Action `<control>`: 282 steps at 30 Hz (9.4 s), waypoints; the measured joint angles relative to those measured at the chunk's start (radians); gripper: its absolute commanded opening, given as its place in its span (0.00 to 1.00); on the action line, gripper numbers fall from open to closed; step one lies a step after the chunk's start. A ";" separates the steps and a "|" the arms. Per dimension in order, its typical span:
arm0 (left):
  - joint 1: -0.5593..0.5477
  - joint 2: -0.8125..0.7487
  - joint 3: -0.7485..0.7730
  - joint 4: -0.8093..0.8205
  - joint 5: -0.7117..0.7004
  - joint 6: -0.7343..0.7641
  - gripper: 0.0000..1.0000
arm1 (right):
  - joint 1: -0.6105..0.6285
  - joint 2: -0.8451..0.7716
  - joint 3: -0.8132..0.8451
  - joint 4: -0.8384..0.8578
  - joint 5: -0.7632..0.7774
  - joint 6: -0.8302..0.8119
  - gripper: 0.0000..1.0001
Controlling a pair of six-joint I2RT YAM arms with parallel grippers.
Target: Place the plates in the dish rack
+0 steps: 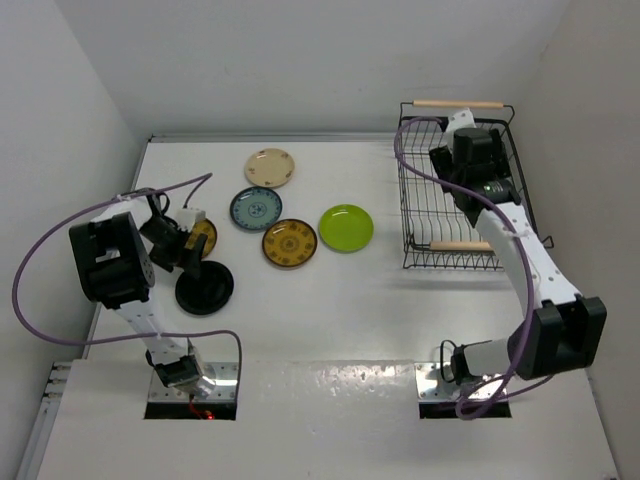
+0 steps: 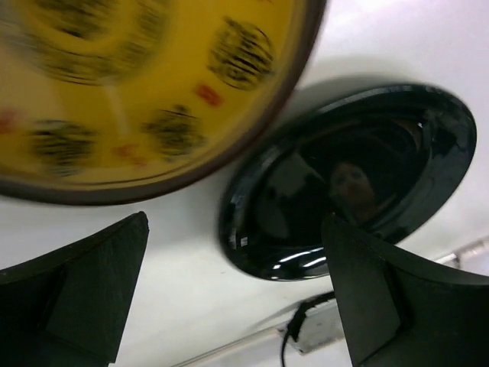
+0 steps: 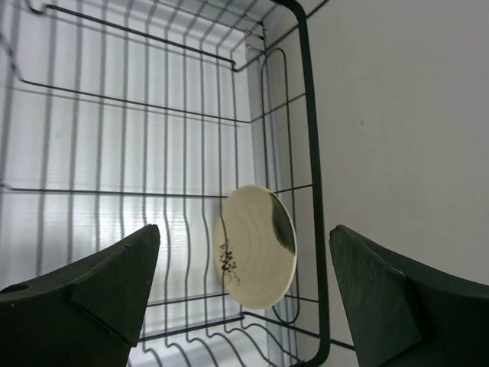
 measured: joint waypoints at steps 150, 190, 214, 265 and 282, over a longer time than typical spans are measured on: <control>0.081 0.248 0.293 0.069 0.033 -0.245 0.00 | -0.050 0.133 0.263 -0.346 -0.042 0.101 0.89; 0.081 0.250 0.309 0.008 -0.052 -0.213 0.38 | -0.102 0.727 0.367 -0.584 -0.208 0.271 0.66; 0.081 0.250 0.332 0.002 -0.060 -0.197 0.38 | -0.132 0.549 0.354 -0.577 -0.253 0.212 0.85; 0.081 0.250 0.351 -0.034 -0.060 -0.184 0.38 | -0.089 0.338 -0.195 -0.029 -0.083 -0.016 0.42; 0.081 0.250 0.351 -0.035 -0.060 -0.183 0.38 | -0.110 0.251 -0.198 0.017 0.035 -0.011 0.00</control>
